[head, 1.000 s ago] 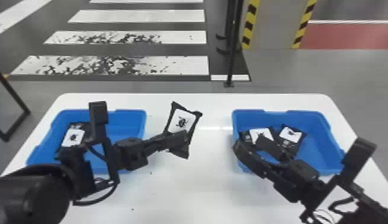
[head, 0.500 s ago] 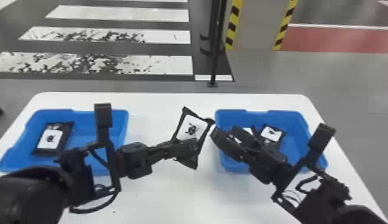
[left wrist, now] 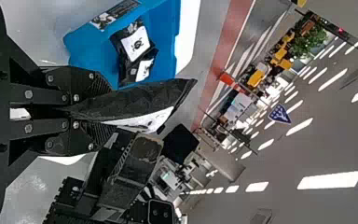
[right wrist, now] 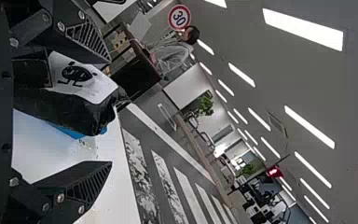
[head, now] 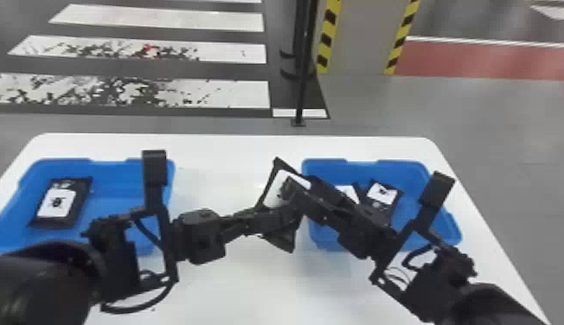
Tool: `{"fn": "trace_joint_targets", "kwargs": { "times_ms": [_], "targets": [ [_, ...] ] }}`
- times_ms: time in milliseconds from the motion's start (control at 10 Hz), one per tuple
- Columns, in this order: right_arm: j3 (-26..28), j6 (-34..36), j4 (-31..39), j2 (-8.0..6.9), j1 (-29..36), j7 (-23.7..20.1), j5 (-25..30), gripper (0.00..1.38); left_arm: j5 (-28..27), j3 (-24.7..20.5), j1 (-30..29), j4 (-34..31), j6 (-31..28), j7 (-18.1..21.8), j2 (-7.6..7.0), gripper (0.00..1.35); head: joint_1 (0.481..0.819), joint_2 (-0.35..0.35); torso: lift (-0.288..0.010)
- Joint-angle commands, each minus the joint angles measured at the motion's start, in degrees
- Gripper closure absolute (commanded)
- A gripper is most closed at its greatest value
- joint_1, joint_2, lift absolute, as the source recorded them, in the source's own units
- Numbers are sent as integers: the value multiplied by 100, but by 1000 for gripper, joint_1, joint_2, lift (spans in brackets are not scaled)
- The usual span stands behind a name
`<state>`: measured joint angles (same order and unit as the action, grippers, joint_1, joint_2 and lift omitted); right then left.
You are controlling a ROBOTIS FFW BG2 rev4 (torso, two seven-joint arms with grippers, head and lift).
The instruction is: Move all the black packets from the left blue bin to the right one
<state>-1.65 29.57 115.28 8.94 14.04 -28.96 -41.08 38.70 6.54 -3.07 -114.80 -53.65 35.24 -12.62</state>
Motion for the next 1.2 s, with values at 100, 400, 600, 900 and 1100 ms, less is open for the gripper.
{"fn": "trace_joint_targets", "kwargs": {
  "times_ms": [100,400,600,900,1100],
  "targets": [
    [-29,108,-46,3,-26,-4,-85,1133,-31,8,-2,12,-21,0,5,1207,695,-80,-140],
    [-52,66,-117,-15,2,-13,-290,1277,-31,-26,-16,-2,-7,-17,5,1207,695,-73,-140],
    [-52,-4,-117,-15,2,-13,-313,1277,60,-197,-157,-2,22,-132,49,668,695,-69,-140],
    [302,-47,-468,-6,-279,22,-96,1276,49,-460,-368,-115,78,-132,66,144,695,-64,-140],
    [679,-89,-1312,64,-842,92,167,1277,-20,-791,-593,-354,106,-132,93,140,695,-87,-140]
  ]
}}
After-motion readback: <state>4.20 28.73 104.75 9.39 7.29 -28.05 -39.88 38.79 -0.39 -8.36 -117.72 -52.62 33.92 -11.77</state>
